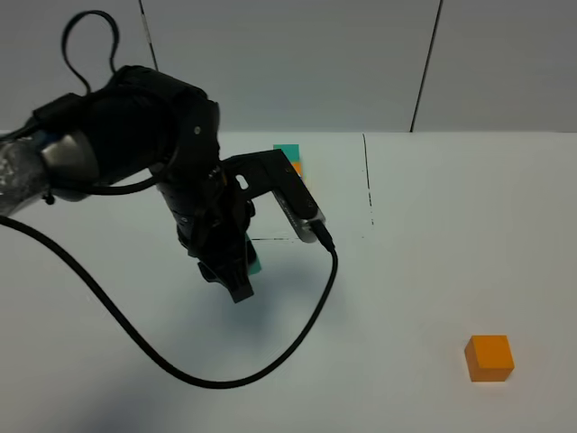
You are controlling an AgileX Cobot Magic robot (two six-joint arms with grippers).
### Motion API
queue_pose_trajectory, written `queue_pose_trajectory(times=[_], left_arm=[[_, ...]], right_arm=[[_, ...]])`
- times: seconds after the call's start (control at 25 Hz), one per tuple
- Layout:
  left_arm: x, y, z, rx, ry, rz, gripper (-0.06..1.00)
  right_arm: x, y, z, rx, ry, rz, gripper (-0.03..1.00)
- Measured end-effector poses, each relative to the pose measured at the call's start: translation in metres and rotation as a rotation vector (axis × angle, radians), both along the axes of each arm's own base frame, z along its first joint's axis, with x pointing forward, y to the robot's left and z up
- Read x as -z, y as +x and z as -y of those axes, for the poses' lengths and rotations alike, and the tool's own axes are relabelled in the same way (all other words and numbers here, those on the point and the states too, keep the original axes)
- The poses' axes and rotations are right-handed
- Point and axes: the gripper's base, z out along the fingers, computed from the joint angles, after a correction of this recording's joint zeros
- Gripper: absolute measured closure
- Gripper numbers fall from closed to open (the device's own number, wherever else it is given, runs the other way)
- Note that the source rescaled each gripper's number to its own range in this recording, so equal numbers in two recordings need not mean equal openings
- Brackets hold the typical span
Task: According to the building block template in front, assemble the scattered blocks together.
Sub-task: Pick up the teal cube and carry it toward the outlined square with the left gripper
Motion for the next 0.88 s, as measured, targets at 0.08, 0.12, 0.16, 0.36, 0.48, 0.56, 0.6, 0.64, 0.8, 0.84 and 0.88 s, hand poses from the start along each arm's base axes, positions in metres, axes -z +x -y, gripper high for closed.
queue_pose_trajectory(times=[0.08,0.12,0.16,0.36,0.48,0.56,0.6,0.64,0.8,0.84,0.88], left_arm=[[0.009,0.001,0.012,0.042,0.012,-0.013,0.94],[0.013,0.000,0.017,0.065,0.018,-0.018,0.94],[0.019,0.000,0.022,0.088,0.026,-0.026,0.94],[0.044,0.002,0.036,0.151,0.081,-0.052,0.94],[0.055,0.004,0.038,0.175,0.105,-0.066,0.94],[0.062,0.006,0.039,0.195,0.118,-0.070,0.94],[0.065,0.007,0.041,0.199,0.115,-0.078,0.94],[0.067,0.009,0.042,0.203,0.116,-0.079,0.94],[0.072,0.011,0.051,0.214,0.104,-0.081,0.94],[0.073,0.011,0.053,0.221,0.103,-0.079,0.94],[0.074,0.011,0.056,0.226,0.103,-0.079,0.94]], right_arm=[[0.000,0.000,0.000,0.000,0.000,0.000,0.97],[0.000,0.000,0.000,0.000,0.000,0.000,0.97],[0.000,0.000,0.000,0.000,0.000,0.000,0.97],[0.000,0.000,0.000,0.000,0.000,0.000,0.97],[0.000,0.000,0.000,0.000,0.000,0.000,0.97],[0.000,0.000,0.000,0.000,0.000,0.000,0.97],[0.000,0.000,0.000,0.000,0.000,0.000,0.97],[0.000,0.000,0.000,0.000,0.000,0.000,0.97],[0.000,0.000,0.000,0.000,0.000,0.000,0.97],[0.000,0.000,0.000,0.000,0.000,0.000,0.97],[0.000,0.000,0.000,0.000,0.000,0.000,0.97]])
